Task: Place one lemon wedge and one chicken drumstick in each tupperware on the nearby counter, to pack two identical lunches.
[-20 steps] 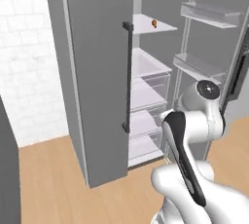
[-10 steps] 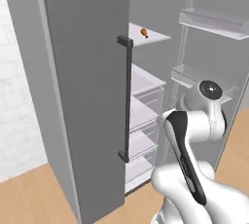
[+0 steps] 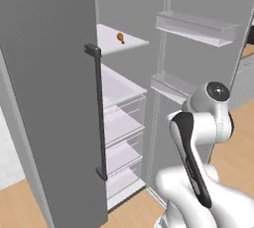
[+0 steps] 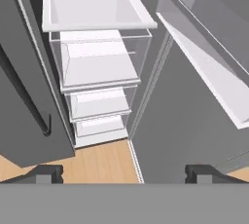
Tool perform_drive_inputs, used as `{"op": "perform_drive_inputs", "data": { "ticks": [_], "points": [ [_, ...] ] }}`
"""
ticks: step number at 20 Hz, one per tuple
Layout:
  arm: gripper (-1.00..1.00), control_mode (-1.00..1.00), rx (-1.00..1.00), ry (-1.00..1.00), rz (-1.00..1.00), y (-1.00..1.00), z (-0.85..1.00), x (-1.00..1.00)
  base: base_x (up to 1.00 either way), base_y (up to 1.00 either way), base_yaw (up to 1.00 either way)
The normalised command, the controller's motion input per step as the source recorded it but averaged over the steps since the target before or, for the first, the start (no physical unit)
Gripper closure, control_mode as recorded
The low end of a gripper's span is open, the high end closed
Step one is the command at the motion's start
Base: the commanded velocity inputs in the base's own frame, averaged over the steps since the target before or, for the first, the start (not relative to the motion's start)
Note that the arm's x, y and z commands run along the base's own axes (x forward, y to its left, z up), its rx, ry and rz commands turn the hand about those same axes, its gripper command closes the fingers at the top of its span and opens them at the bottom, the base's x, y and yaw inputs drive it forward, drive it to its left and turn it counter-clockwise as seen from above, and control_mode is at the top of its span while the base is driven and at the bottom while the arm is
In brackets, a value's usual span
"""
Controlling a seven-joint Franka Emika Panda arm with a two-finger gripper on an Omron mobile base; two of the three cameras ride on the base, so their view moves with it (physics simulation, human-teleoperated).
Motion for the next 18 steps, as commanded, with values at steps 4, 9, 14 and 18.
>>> {"op": "perform_drive_inputs", "data": {
  "ticks": [4,9,14,18],
  "points": [
    [-1.0,1.0,0.0,0.0,0.0,0.0,0.0,0.0,0.24,-0.11,0.06],
    [-1.0,1.0,0.0,0.0,0.0,0.0,0.0,0.0,0.1,0.01,0.2],
    [-1.0,1.0,0.0,0.0,0.0,0.0,0.0,0.0,0.04,-0.09,0.31],
    [-1.0,1.0,0.0,0.0,0.0,0.0,0.0,0.0,0.0,-0.59,0.23]
  ]
}}
